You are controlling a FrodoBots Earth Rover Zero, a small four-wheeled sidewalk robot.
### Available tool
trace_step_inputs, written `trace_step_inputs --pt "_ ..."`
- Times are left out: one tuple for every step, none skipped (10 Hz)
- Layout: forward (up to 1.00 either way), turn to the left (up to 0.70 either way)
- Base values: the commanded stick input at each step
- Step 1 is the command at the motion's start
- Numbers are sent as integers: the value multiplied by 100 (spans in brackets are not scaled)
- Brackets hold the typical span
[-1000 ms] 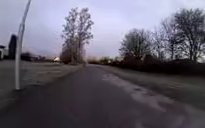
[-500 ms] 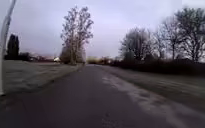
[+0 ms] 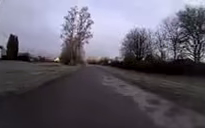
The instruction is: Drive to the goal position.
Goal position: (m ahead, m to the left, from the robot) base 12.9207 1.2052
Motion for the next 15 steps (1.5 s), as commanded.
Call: trace_step_inputs --pt "100 0" --pt "100 0" --pt "100 0" --pt "100 0" --pt "100 0" --pt "100 0" --pt "100 0" --pt "100 0" --pt "100 0" --pt "100 0" --pt "100 0" --pt "100 0" --pt "100 0" --pt "100 0" --pt "100 0"
